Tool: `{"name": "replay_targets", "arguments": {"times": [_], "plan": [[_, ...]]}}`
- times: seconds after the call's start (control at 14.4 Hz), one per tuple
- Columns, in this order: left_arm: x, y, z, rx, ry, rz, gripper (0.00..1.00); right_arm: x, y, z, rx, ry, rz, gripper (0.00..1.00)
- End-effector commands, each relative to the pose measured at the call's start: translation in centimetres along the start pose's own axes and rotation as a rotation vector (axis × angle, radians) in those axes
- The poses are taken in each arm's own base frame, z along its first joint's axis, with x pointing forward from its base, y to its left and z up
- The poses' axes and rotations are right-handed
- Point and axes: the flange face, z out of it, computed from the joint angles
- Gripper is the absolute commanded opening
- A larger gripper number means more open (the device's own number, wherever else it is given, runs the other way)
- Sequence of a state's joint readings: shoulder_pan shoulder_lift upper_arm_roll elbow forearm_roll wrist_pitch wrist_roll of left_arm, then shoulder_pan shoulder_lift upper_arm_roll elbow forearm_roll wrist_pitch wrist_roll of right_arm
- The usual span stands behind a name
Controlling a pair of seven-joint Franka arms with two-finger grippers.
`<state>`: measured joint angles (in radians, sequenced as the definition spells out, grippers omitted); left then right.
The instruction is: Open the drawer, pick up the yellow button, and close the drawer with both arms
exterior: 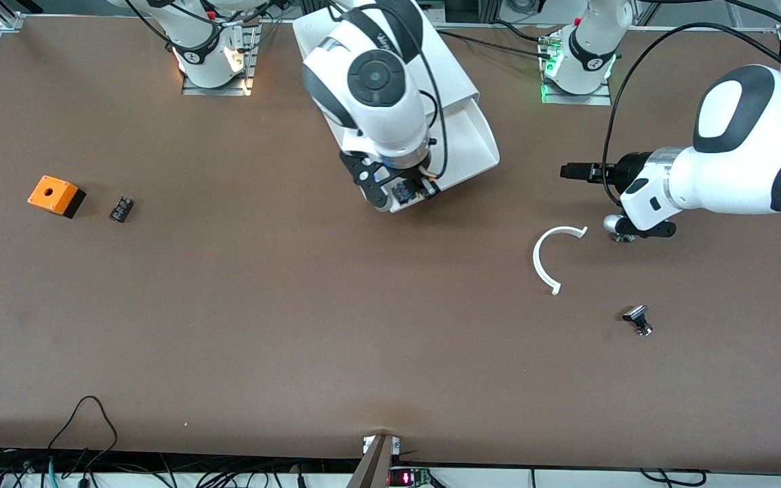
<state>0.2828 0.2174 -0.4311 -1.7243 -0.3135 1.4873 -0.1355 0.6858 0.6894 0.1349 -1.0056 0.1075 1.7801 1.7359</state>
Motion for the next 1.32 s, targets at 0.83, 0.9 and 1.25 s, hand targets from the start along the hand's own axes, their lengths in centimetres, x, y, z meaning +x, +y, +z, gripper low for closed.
{"name": "replay_targets", "arguments": {"times": [0.83,0.9,1.25], "plan": [[0.6,12.8,6.2,0.11,0.183,-0.376,1.0,28.8,6.2,-4.9,-0.263,0.086,-0.847,0.0],[1.2,14.3,7.5,0.149,0.248,-0.38,0.99,30.8,6.7,-4.1,-0.28,0.098,-0.86,0.0],[3.9,19.1,14.4,0.181,0.374,-0.386,0.99,40.8,12.1,2.7,-0.337,0.1,-0.909,0.0]]}}
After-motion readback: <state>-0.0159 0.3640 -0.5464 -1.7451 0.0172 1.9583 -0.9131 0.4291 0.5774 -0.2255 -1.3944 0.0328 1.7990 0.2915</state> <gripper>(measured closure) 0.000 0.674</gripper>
